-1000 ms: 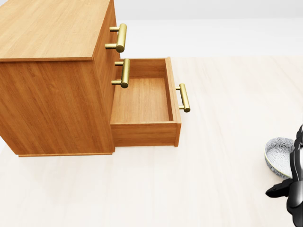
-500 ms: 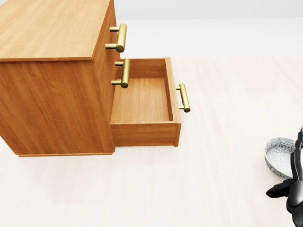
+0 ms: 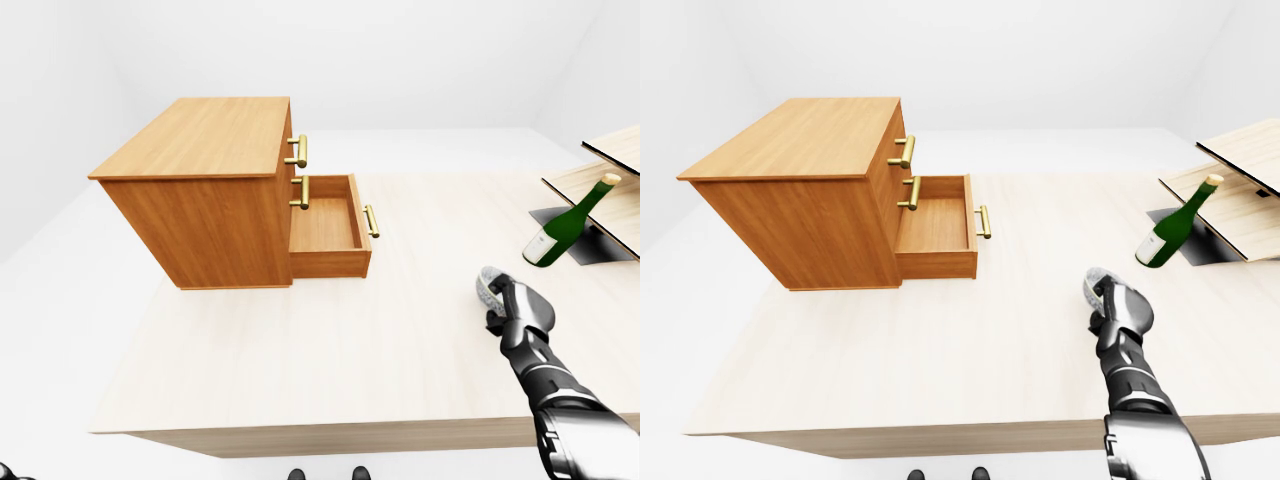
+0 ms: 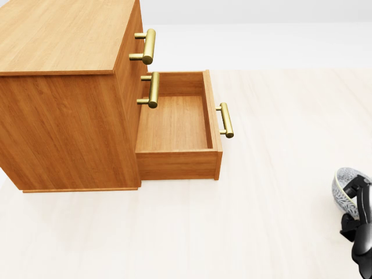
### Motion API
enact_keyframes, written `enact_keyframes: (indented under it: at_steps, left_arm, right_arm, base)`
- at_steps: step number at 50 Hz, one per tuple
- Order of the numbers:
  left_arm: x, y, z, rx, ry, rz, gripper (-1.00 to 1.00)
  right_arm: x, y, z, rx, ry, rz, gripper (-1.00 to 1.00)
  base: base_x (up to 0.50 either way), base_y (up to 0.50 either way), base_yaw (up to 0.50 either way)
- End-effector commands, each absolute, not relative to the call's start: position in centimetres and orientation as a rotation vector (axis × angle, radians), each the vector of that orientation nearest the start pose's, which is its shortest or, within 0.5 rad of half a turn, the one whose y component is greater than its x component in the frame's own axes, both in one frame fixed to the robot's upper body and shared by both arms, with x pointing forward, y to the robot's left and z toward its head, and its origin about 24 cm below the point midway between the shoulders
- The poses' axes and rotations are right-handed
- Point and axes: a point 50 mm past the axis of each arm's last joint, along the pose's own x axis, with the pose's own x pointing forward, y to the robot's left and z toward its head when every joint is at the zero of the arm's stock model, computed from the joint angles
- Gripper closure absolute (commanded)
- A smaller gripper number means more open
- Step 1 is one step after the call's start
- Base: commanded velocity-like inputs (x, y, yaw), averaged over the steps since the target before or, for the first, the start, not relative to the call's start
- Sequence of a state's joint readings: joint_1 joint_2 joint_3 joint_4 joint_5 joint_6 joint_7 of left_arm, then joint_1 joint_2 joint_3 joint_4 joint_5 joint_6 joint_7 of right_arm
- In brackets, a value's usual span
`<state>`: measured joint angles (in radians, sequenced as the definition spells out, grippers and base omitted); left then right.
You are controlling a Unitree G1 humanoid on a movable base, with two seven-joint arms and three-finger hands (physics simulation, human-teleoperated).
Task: Put the bowl on top of the cabinet.
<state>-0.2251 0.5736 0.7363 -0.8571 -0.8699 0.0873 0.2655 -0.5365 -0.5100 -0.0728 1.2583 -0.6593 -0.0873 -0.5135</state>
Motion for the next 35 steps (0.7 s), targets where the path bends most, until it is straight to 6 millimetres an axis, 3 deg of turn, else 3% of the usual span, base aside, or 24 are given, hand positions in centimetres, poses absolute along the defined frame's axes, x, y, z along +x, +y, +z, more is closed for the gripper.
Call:
enact_keyframes:
  at_steps: [1, 15, 35]
  left_arm:
    - [13.5, 25.9, 31.6, -0.138, -1.191, 0.159, -0.98]
    - [13.6, 26.0, 31.7, -0.137, -1.191, 0.162, -0.98]
    - [13.5, 26.1, 31.8, -0.144, -1.191, 0.166, -0.98]
  right_arm:
    - [28.7, -33.2, 0.6, -1.143, 0.413, -0.514, 1.0]
    - [29.9, -33.2, 2.4, -1.145, 0.331, -0.525, 1.0]
    - [32.5, -31.9, 9.3, -1.205, 0.139, -0.508, 1.0]
  base:
    - [0.0, 0.0, 0.0]
    - [0.0, 0.0, 0.0]
    - [0.0, 0.0, 0.0]
